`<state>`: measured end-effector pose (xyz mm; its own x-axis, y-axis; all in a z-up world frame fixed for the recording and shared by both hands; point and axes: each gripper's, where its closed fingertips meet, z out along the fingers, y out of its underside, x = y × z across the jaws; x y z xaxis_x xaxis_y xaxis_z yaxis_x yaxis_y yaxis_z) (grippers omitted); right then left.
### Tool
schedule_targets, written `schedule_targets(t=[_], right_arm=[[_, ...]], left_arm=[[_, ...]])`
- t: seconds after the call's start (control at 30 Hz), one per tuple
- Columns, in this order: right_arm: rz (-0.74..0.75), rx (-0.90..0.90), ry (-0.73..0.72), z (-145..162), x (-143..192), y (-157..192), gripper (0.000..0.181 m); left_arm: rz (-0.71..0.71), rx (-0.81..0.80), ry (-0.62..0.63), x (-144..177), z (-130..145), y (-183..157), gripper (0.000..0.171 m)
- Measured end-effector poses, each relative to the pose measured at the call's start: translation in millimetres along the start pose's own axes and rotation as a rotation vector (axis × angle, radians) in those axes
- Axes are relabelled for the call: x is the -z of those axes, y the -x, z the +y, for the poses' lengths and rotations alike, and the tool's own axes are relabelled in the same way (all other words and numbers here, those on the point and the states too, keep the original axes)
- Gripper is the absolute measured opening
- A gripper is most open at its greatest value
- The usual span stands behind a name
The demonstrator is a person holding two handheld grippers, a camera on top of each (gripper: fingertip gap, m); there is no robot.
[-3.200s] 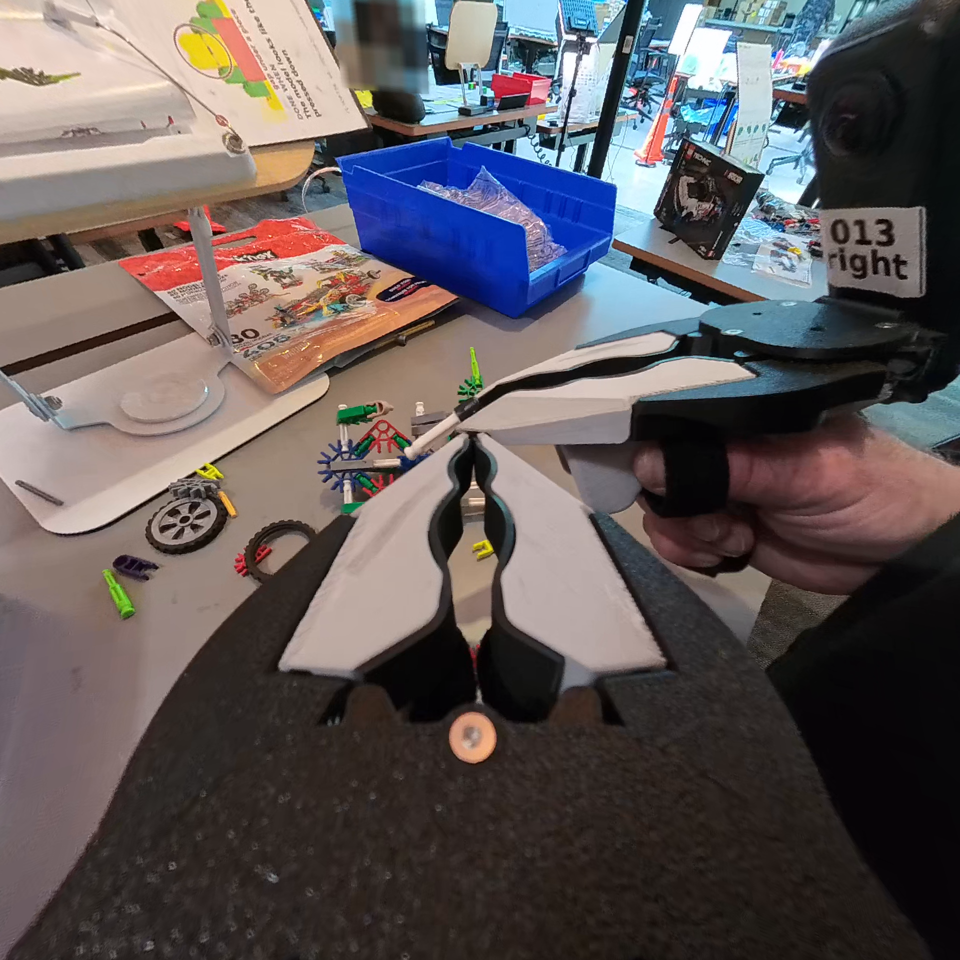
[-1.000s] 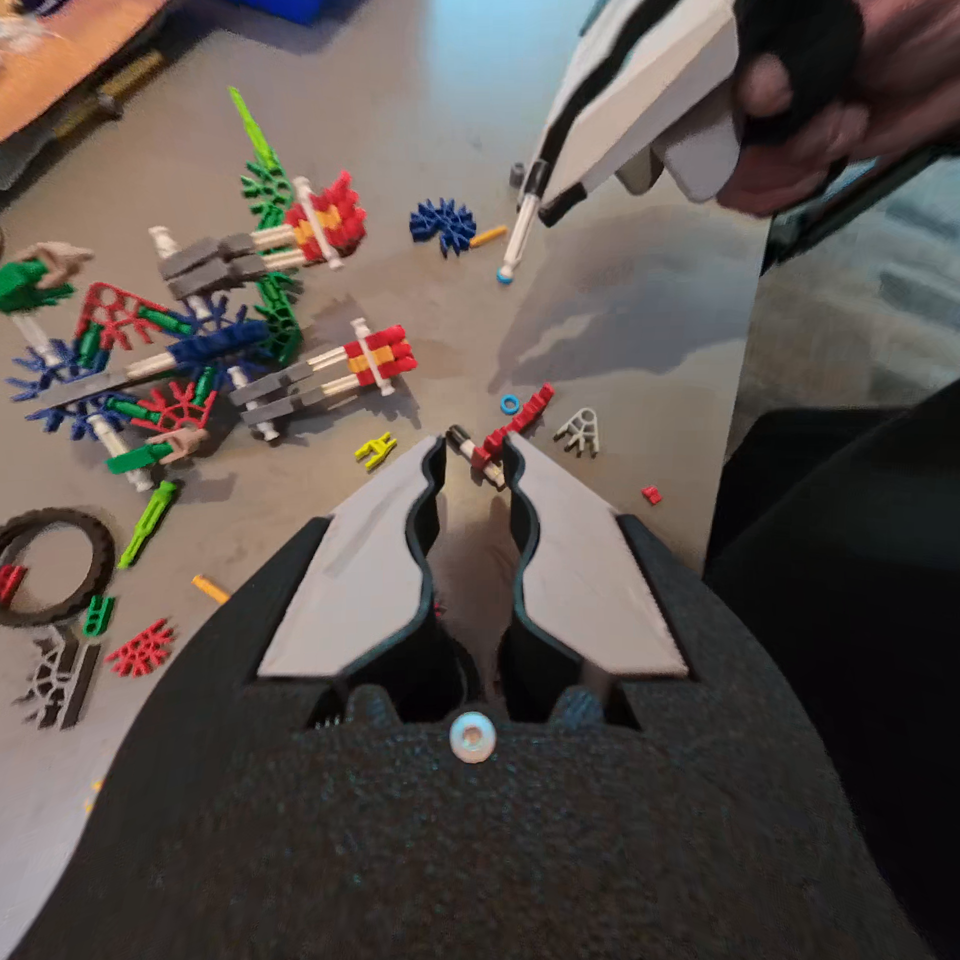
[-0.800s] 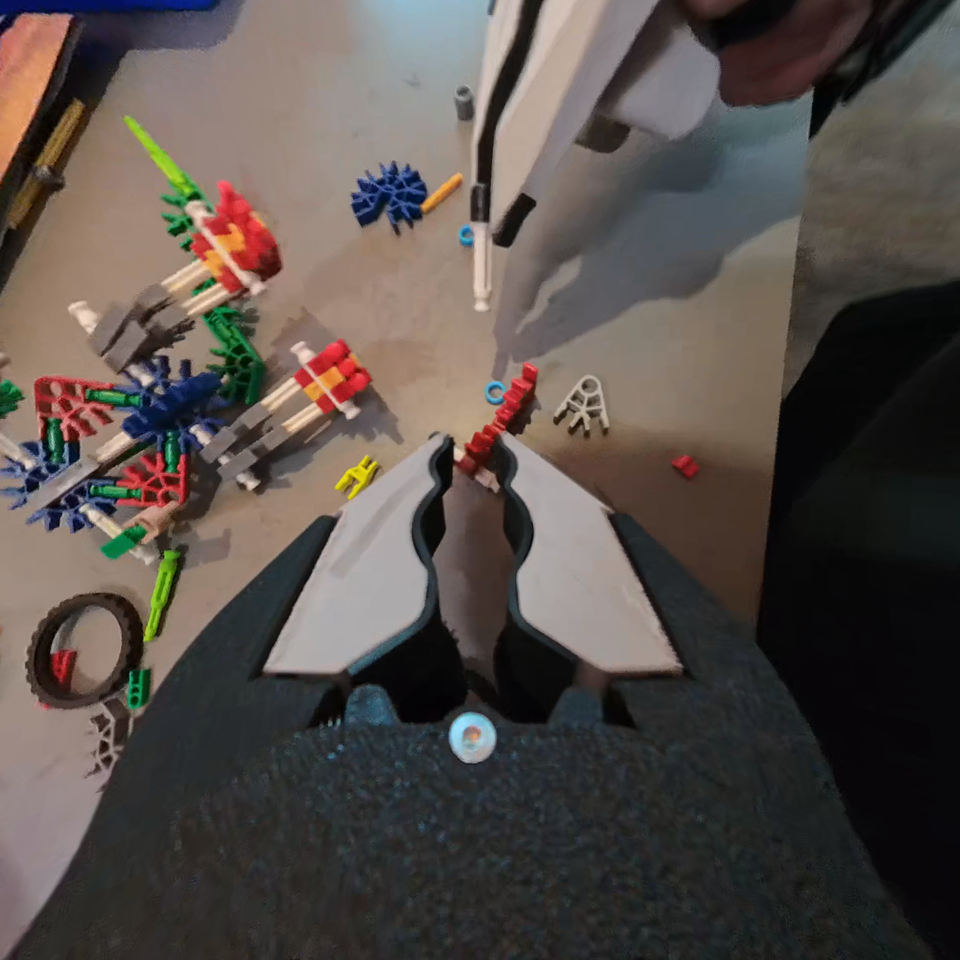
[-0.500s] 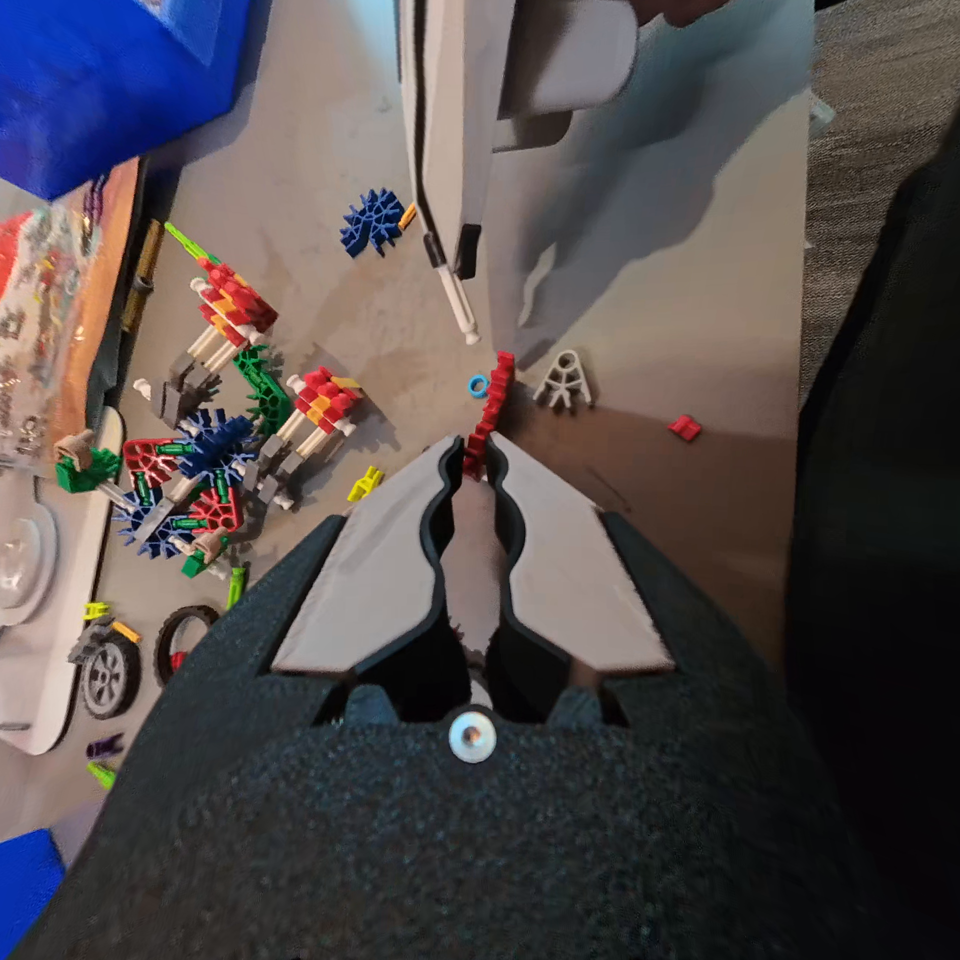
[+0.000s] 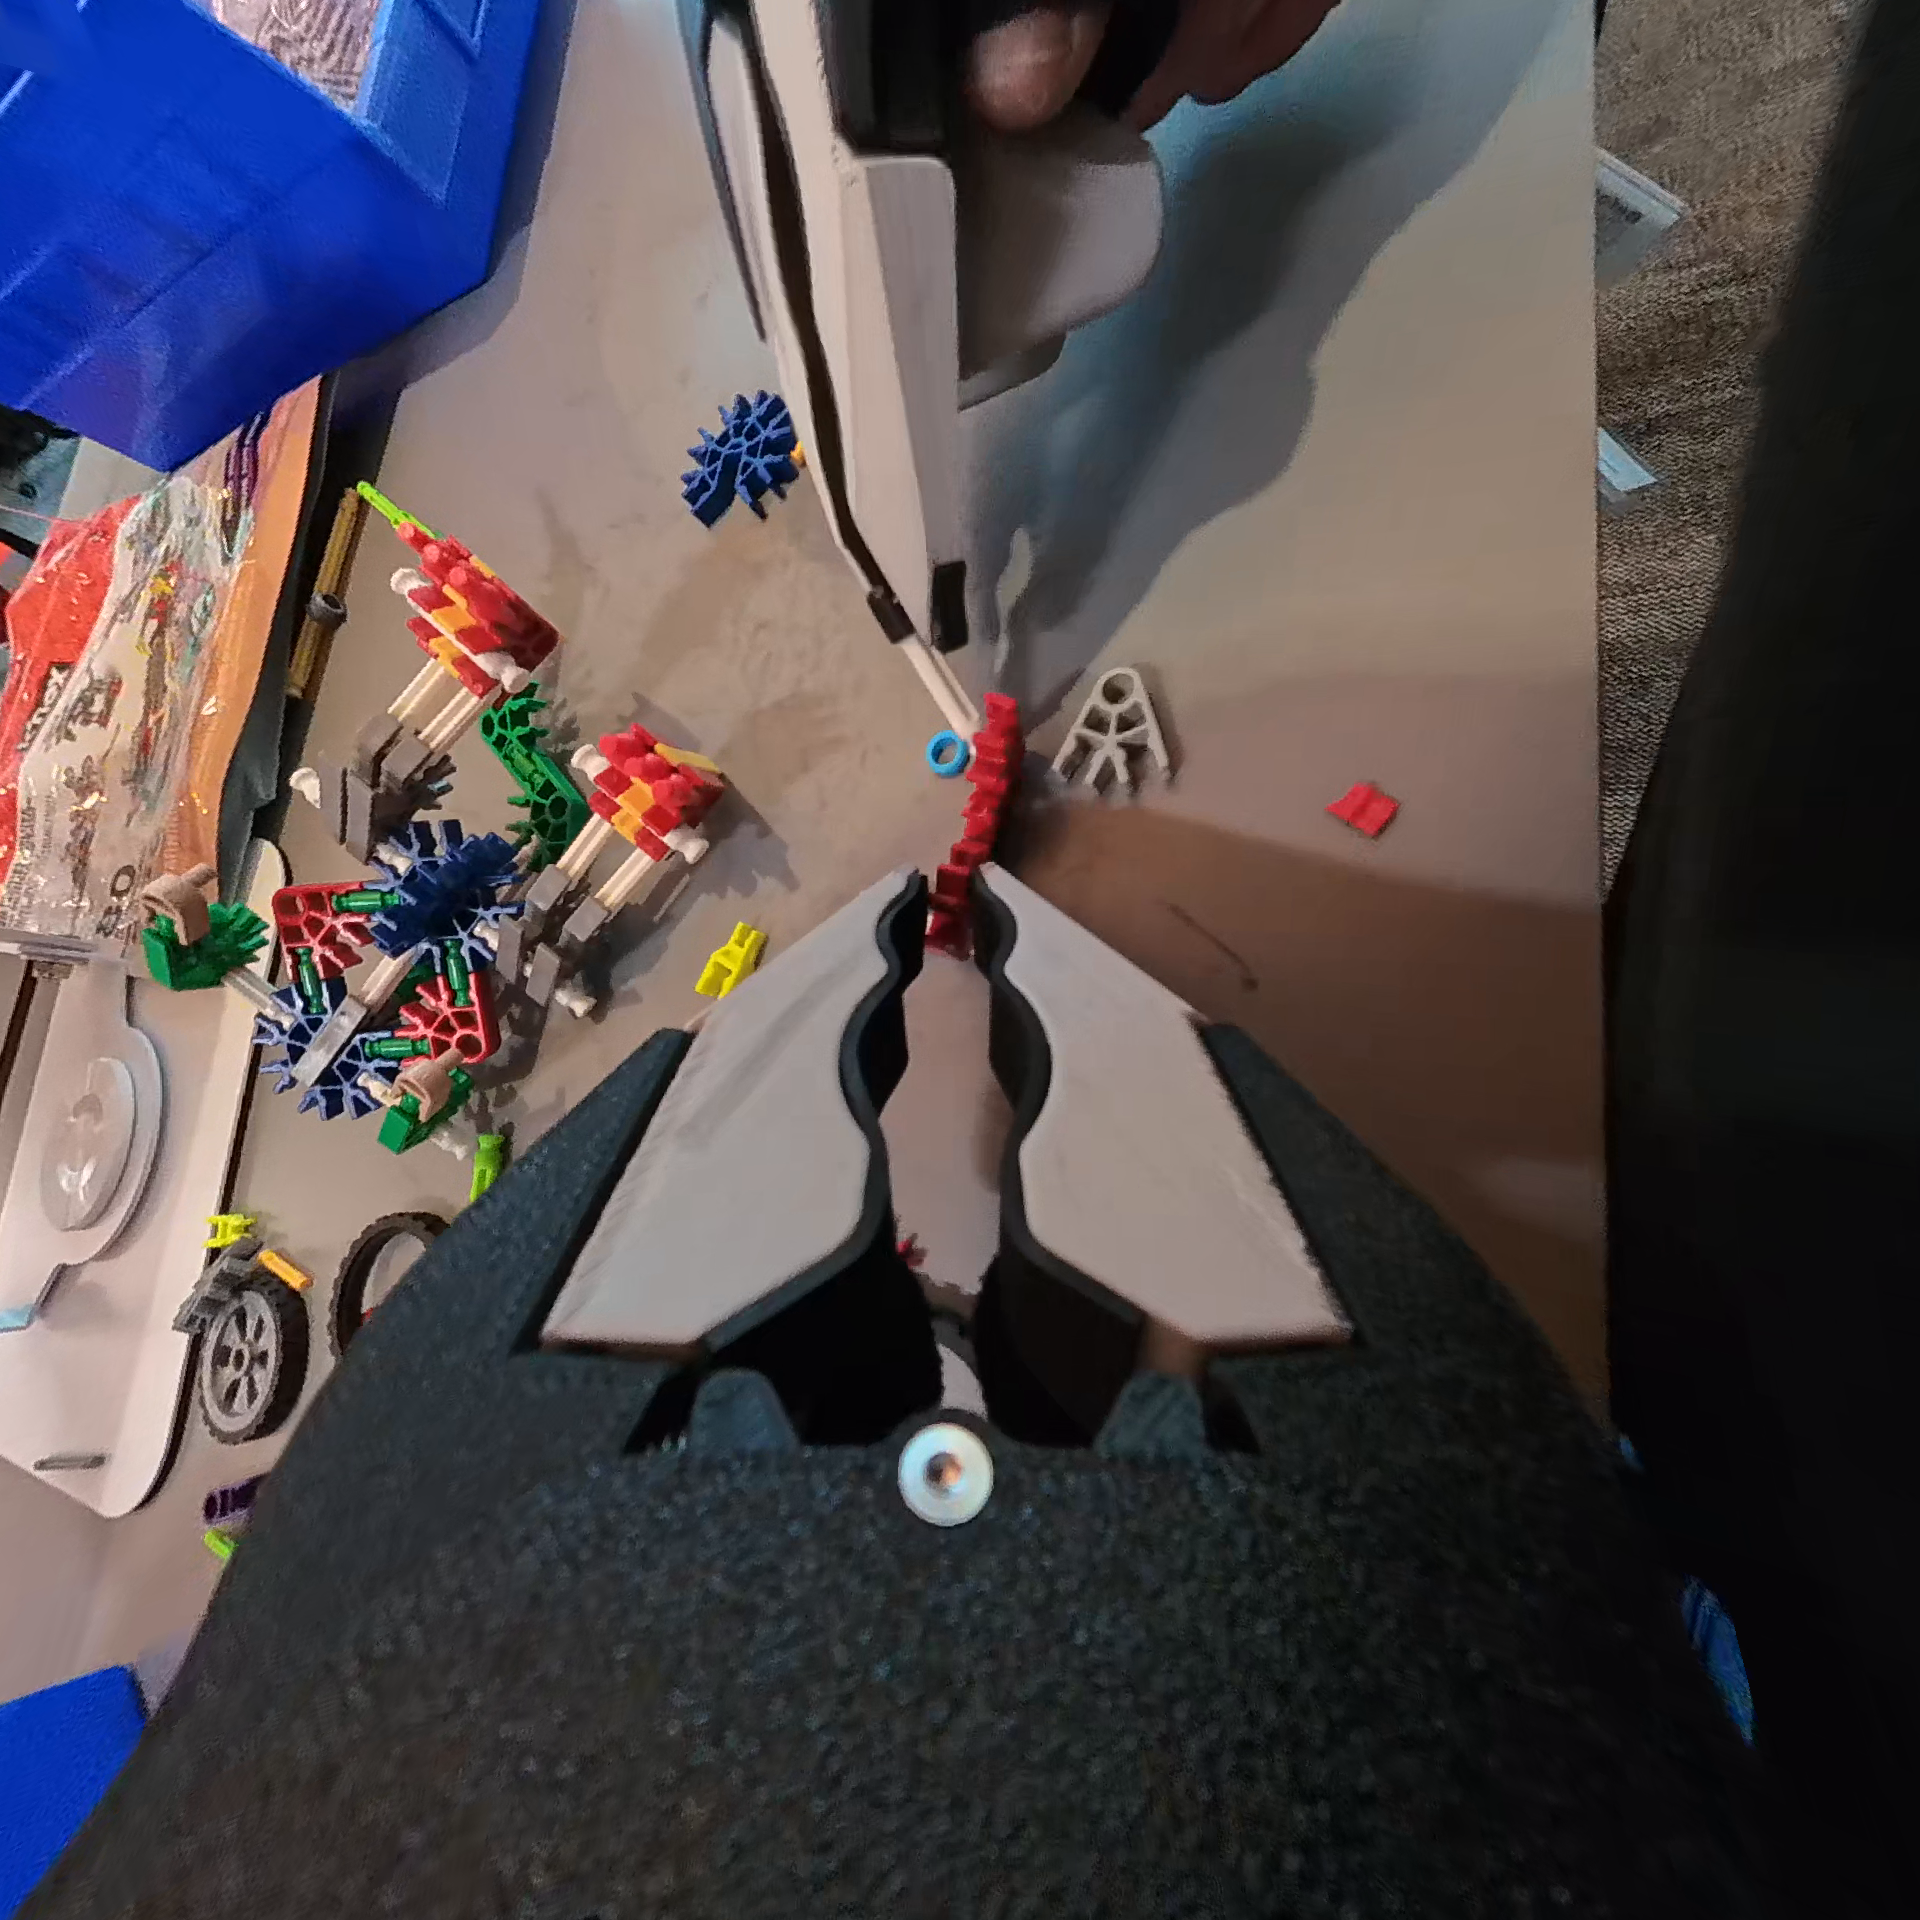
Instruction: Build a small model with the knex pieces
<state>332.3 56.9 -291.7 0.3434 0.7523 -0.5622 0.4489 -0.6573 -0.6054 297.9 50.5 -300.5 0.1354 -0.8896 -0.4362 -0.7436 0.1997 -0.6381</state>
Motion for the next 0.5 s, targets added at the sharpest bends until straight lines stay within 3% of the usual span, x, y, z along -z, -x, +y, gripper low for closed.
schedule_targets(t=[0.5], right_arm=[[-0.216,0.073,0.269,7.9,-4.7,6.4,0.008]], left_arm=[[0.04,-0.116,-0.053,1.4,-0.4,-1.9,0.006]])
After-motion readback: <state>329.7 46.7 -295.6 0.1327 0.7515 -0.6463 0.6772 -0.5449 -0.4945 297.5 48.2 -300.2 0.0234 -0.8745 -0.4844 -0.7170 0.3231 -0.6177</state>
